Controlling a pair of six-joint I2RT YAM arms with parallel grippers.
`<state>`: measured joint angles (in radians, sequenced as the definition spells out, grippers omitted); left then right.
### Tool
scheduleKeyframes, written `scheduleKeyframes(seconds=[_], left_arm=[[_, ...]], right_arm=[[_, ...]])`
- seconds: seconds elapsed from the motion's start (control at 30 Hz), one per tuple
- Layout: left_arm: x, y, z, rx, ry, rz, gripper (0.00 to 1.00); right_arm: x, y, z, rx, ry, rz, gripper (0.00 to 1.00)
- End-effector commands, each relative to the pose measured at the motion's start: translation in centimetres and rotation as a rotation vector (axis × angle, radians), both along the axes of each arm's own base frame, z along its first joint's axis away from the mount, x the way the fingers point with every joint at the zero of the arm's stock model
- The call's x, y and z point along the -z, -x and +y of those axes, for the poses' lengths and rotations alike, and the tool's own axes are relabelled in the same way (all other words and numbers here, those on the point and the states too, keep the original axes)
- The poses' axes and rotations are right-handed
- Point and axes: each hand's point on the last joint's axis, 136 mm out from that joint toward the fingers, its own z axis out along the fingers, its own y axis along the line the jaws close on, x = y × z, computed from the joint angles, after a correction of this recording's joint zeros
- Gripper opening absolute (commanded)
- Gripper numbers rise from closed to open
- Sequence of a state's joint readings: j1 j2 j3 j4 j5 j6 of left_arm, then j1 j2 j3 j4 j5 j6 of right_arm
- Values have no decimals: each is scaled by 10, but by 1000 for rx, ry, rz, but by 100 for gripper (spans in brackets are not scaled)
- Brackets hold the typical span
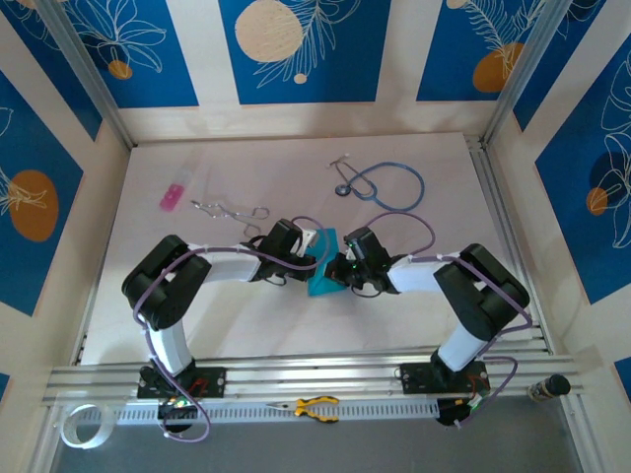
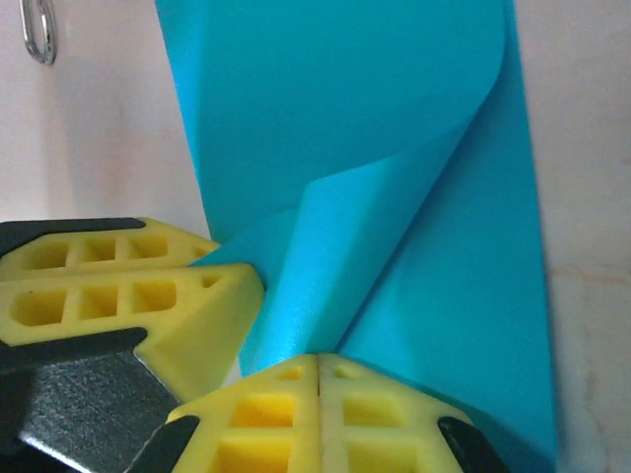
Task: Fold a paper plane with a square sheet of paper (pick it up from the middle)
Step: Fold the triangle a second time at the center of the table.
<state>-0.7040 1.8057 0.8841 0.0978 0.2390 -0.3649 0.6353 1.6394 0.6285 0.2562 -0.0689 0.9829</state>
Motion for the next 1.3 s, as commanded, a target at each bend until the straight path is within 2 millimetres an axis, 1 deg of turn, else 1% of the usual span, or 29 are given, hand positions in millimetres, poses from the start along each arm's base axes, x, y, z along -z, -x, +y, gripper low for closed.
scheduleKeyframes(seconds=[0.0,0.13,0.23,0.37,0.43,0.53,0.6,0.67,0.77,0.93,0.97,1.07,1.17,1.27], left_arm=[[17,9,14,-9,-46,60,0],[17,8,14,-13,-47,59,0],[17,8,14,-12,-46,58,0],[15,7,12,-11,-44,56,0],[14,6,12,-11,-42,55,0],[12,4,10,-12,-36,51,0],[11,3,9,-10,-35,53,0],[11,3,8,-7,-32,52,0],[11,3,8,-5,-32,54,0],[11,3,6,2,-27,53,0],[10,3,6,2,-25,52,0],[9,1,5,6,-26,49,0],[9,1,4,8,-26,49,0],[8,0,4,8,-26,47,0]], right_arm=[[-18,-11,15,6,-111,-30,0],[-24,-11,15,16,-133,-34,0],[-24,-11,12,38,-145,-26,0],[-26,-7,14,25,-169,-1,0],[-25,-4,8,49,-154,-2,0],[-20,-1,-8,103,-81,8,0],[-20,-2,-16,115,-69,-1,0],[-25,-4,-13,84,-114,1,0],[-32,-7,0,16,-187,28,0],[-30,-11,9,-2,-192,46,0],[-29,-13,7,15,-181,50,0],[-17,-11,-11,85,-110,72,0],[-8,-2,-31,130,-27,91,0],[-2,7,-41,132,-5,112,0]])
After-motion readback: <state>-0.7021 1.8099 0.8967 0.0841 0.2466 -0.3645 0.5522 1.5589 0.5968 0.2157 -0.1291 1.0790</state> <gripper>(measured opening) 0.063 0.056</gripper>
